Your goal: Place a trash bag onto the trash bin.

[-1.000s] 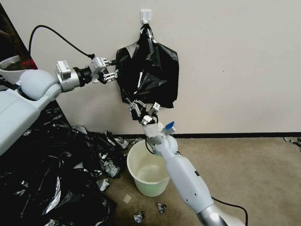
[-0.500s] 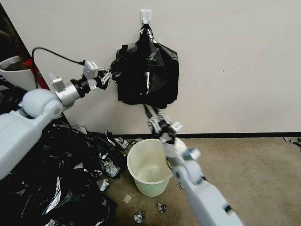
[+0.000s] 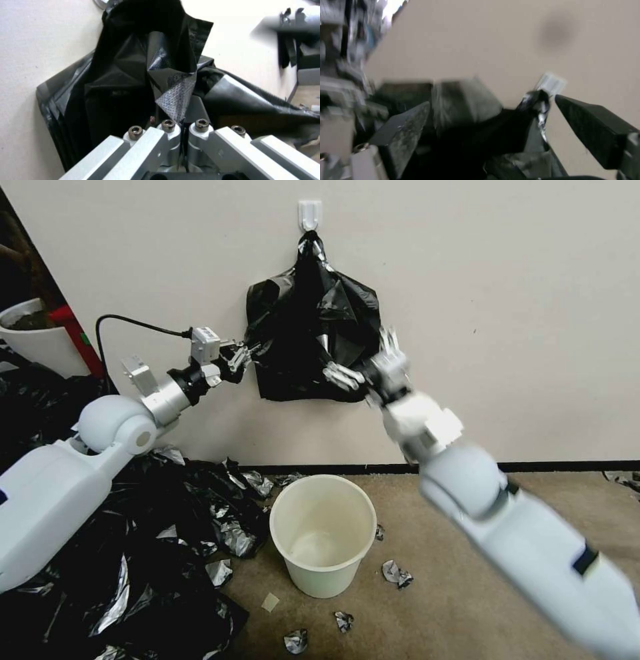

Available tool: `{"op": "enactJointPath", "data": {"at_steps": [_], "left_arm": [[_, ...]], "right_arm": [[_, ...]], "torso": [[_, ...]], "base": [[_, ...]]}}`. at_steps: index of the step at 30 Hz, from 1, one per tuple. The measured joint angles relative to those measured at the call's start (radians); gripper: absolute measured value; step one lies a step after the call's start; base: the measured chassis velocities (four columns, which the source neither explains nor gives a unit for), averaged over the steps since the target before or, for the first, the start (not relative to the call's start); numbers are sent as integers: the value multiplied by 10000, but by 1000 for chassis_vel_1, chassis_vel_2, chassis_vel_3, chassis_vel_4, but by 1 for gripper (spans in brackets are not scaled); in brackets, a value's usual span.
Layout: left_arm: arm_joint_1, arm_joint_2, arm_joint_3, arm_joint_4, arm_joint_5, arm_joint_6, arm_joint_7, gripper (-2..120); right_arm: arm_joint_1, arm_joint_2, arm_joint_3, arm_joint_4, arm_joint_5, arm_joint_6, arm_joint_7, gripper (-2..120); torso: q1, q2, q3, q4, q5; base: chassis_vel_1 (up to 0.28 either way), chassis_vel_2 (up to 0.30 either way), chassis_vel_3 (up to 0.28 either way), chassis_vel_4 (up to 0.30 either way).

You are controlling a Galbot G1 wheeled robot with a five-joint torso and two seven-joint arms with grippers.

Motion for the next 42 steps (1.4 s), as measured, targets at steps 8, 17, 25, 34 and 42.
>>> {"op": "enactJointPath", "data": {"at_steps": [8,17,25,34,42], "left_arm": [[-12,-49,-16,-113,-24,11,-79,0],[131,-70,-184,-250,-46,12,-128,0],[123,-145,-186,-319,-49,21,-202,0],[199,-100,-209,-441,-48,22,-280,0],[325,30,-365,-602,-66,24,-377,0]], "right_arm": [[1432,78,-757,266,-1124,-4262,-1809,97],[1409,256,-773,44,-3780,-4691,-3610,83],[1032,170,-537,-155,-4409,-4604,-4292,67],[558,42,-163,-117,-4403,-4552,-4352,52],[224,-130,108,108,-3458,-4525,-4058,21]], "torso": [[0,0,-1,-5,1],[0,0,-1,-4,1],[0,0,0,-5,1],[0,0,-1,-5,0],[0,0,-1,-5,1]], "base": [[0,0,0,0],[0,0,0,0],[0,0,0,0],[0,0,0,0],[0,0,0,0]]}}
